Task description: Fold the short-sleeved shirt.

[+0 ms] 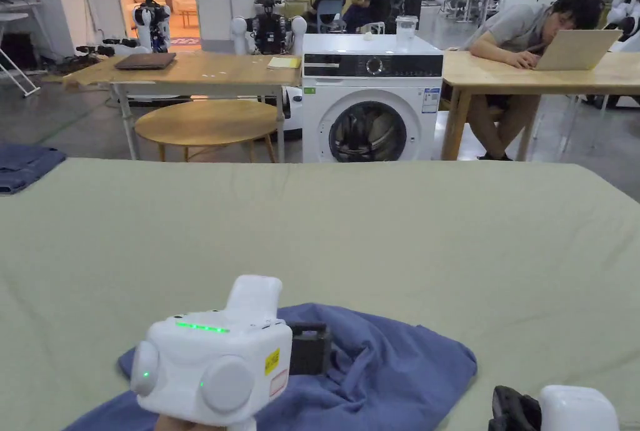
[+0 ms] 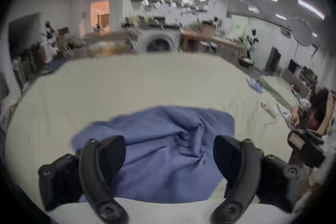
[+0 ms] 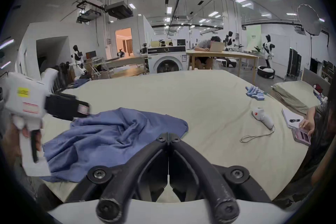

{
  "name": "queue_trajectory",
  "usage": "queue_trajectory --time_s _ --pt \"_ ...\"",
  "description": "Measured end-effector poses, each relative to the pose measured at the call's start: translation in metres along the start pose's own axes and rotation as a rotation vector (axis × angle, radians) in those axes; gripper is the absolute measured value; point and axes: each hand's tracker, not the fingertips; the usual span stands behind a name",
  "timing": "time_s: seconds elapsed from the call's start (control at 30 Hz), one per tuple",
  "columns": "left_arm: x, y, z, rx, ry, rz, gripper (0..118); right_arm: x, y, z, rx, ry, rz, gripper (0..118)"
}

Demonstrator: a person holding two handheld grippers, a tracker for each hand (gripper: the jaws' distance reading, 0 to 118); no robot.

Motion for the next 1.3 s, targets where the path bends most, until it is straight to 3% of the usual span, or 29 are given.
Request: queue_trajectory --time_s 0.07,0.1,0.13,0.17,0.27,0.47,0.63,1.03,1.07,1.1,1.13,1.17,1.3 --pt "-0.018 -0.006 0.053 0.123 0.085 0.020 75 -0.005 0.003 0.007 0.020 0.007 0.011 0" --pt "-0.027 -0.011 0.078 0.179 0.143 0.038 54 -0.007 0.004 0.010 0.031 0.014 0.011 0" --pt "-0.035 -0.020 0.100 0.228 0.191 0.040 23 -0.008 0.005 0.014 0.039 0.020 0.011 0" --pt "-0.044 -0.029 0.123 0.260 0.245 0.040 10 -0.010 0.007 0.018 0.045 0.026 0.010 0" --pt "-0.066 -0.057 0.175 0.315 0.383 0.041 0 -0.016 0.008 0.030 0.075 0.045 0.025 0" --pt "-0.091 -0.089 0.231 0.310 0.502 0.077 0 -0.029 0.008 0.041 0.094 0.071 0.046 0" --pt "-0.119 -0.099 0.223 0.189 0.469 0.138 0 -0.038 0.004 0.042 0.088 0.085 0.046 0" --pt "-0.235 -0.111 0.089 -0.221 0.381 0.283 0 -0.053 -0.002 0.017 0.031 0.076 0.065 0" --pt "-0.242 -0.112 0.081 -0.253 0.365 0.291 11 -0.053 -0.003 0.014 0.024 0.073 0.066 0" --pt "-0.249 -0.112 0.071 -0.274 0.373 0.311 40 -0.052 -0.004 0.010 0.017 0.070 0.067 0" --pt "-0.257 -0.113 0.060 -0.309 0.361 0.325 96 -0.051 -0.005 0.005 0.007 0.065 0.069 0" --pt "-0.264 -0.116 0.048 -0.378 0.353 0.336 113 -0.051 -0.006 0.001 -0.002 0.060 0.070 0" --pt "-0.265 -0.124 0.022 -0.453 0.426 0.253 111 -0.049 -0.011 -0.012 -0.029 0.051 0.067 0"
